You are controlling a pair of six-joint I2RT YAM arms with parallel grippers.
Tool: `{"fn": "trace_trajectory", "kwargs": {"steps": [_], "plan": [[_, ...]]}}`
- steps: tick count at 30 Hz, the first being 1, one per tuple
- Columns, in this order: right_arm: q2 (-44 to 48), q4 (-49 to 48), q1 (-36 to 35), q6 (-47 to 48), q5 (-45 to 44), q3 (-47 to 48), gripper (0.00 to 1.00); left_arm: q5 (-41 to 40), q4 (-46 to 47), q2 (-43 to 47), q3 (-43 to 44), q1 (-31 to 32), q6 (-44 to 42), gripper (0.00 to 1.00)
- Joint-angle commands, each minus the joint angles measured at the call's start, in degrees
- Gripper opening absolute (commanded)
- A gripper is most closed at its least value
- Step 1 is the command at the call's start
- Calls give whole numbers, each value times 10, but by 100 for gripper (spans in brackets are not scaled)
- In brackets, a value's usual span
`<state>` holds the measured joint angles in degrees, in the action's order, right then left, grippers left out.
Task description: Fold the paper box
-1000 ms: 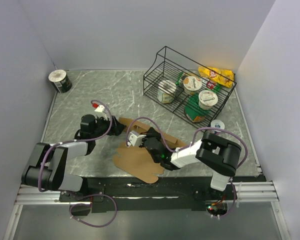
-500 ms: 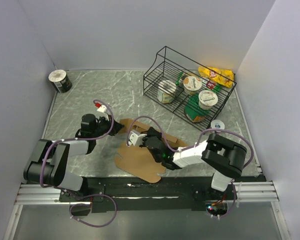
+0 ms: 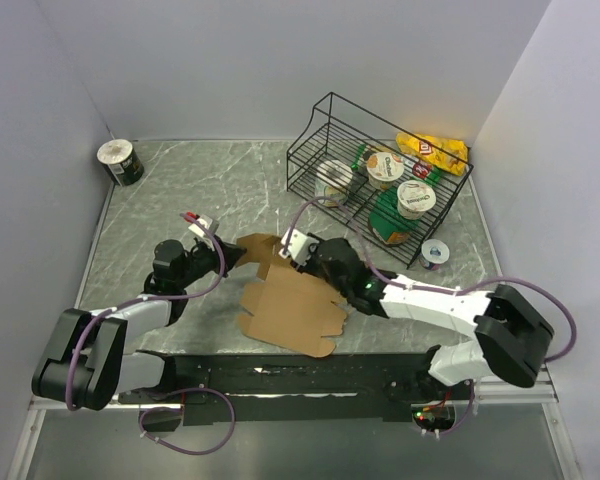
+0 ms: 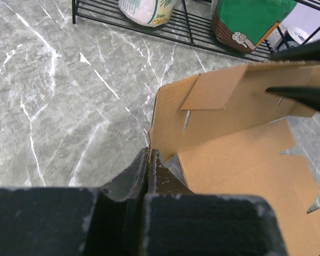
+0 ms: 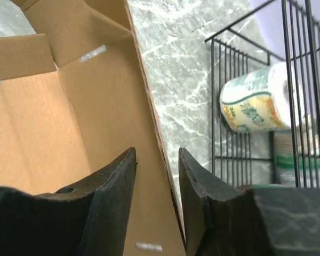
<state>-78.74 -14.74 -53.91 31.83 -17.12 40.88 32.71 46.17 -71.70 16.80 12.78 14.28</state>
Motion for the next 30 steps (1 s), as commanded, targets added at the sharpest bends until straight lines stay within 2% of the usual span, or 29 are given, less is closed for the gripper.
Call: {"fn": "trace_trajectory", "kwargs": {"steps": [1,7,17,23,30], "plan": [[46,101,39,-66,102,27,45,10,39,9,4,1,-14,1],[69,130,74,-81,137,18,44,15,37,14,3,2,-17,1],[82,119,74,-72,75,16,36,3,29,11,8,5,-15,1],[90,105,61,-56,46,10,34,-2,18,8,14,10,-19,1],[67,101,26,-27,-6,17,26,-8,10,5,17,13,-19,1]]}}
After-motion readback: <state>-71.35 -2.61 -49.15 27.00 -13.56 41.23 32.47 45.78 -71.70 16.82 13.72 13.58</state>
